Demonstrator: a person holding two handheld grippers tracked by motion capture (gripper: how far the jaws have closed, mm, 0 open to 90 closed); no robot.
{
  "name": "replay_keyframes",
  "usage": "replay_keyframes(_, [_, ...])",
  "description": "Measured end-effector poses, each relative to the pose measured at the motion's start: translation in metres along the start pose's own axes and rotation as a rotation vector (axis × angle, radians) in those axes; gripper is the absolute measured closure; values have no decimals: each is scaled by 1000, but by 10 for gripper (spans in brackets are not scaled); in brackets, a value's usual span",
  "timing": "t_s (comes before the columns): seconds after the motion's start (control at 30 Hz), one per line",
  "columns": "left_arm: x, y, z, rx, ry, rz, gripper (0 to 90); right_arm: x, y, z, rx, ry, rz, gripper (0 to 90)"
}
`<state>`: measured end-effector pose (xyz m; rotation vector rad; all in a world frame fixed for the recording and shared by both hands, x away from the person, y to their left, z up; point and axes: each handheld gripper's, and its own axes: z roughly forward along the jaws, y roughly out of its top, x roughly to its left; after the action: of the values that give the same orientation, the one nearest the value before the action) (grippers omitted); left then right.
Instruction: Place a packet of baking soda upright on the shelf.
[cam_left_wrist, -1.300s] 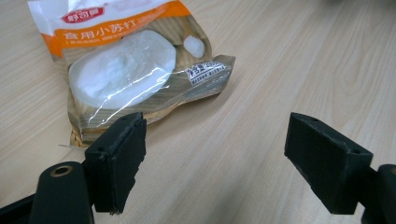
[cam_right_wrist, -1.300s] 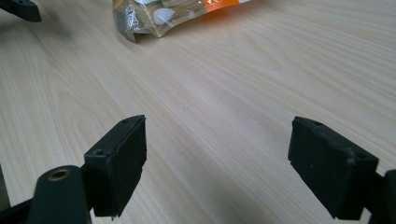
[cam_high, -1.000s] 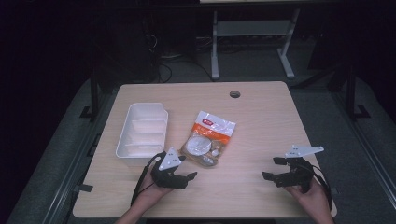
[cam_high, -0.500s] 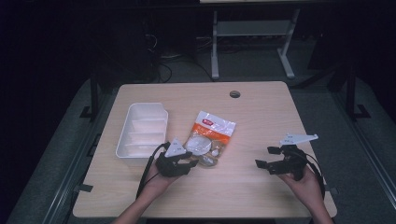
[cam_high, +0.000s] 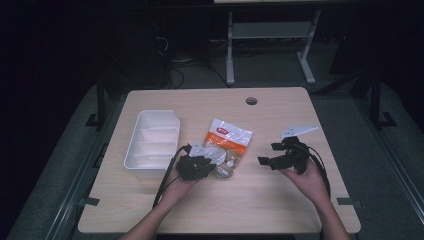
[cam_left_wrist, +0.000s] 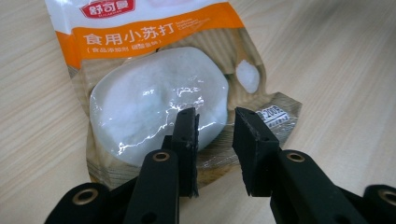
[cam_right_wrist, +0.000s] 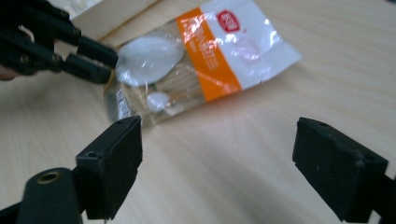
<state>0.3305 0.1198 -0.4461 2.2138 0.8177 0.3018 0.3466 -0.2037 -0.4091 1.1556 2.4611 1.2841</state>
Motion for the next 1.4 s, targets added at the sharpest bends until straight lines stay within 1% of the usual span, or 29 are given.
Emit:
replay_keyframes(0.07, [1,0,0,-3,-1,-2,715,0,4,3,-6,6,-4,150])
replay_keyframes(0.1, [1,0,0,-7,0,-6,728,-1,11,8,4,9,-6,151])
replay_keyframes(0.17, [3,1,1,-19,10,-8,728,-3,18,14,10,20,1,152])
replay_keyframes(0.23, [3,1,1,-23,12,-8,728,-5,27,21,31,23,14,155])
replay_keyframes(0.27, [2,1,1,-29,16,-12,728,-5,27,21,31,23,14,155])
replay_keyframes(0.3, [2,2,2,-29,18,-12,728,-6,31,24,43,17,25,157])
replay_keyframes(0.33, [2,2,2,-29,23,-9,737,-8,40,32,70,14,31,157])
replay_keyframes(0.37, [2,2,2,-29,21,-10,740,-8,43,36,86,16,38,157])
replay_keyframes(0.4, [2,2,2,-29,21,-10,744,-8,43,36,86,16,38,157])
replay_keyframes(0.47, [3,2,3,-24,20,-8,751,-10,51,43,111,13,41,157])
replay_keyframes(0.5, [2,2,3,-25,22,-10,756,-13,57,50,119,4,50,159])
replay_keyframes(0.53, [2,1,4,-22,28,-4,756,-13,57,50,119,4,50,159])
replay_keyframes(0.6, [1,1,4,-18,36,1,763,-16,61,58,136,-1,58,161])
replay_keyframes(0.63, [2,1,4,-19,35,0,768,-18,62,61,135,0,68,178])
replay_keyframes(0.67, [2,1,5,-19,33,1,775,-23,62,69,154,2,90,195])
replay_keyframes(0.7, [3,1,5,-23,26,-1,777,-24,62,72,166,-2,99,190])
replay_keyframes(0.8, [4,0,6,-22,25,-2,787,-28,61,79,184,-11,108,196])
replay_keyframes(0.83, [5,0,6,-23,24,-3,799,-31,59,83,184,-10,131,199])
replay_keyframes(0.87, [5,0,6,-23,23,-8,799,-31,59,83,184,-10,131,199])
replay_keyframes(0.93, [5,0,6,-24,27,-11,810,-35,57,88,180,-2,161,211])
replay_keyframes(0.97, [5,0,6,-25,29,-9,817,-38,53,91,170,7,191,215])
replay_keyframes(1.0, [4,-1,7,-25,34,-6,817,-38,53,91,170,7,191,215])
replay_keyframes(1.03, [4,-1,7,-25,38,-5,820,-39,52,94,168,7,201,218])
replay_keyframes(1.13, [3,-1,7,-25,43,-2,823,-41,49,98,187,-13,202,224])
replay_keyframes(1.2, [3,-1,7,-26,42,-3,823,-43,48,98,183,-27,214,227])
replay_keyframes(1.23, [3,-1,7,-26,42,-5,823,-47,46,98,167,-13,243,237])
replay_keyframes(1.3, [3,-1,7,-27,42,-5,823,-49,45,98,172,-7,251,237])
replay_keyframes(1.33, [3,-1,7,-30,42,-5,823,-51,42,101,185,-13,267,243])
replay_keyframes(1.4, [3,-2,7,-31,43,-3,823,-51,41,102,190,-16,270,254])
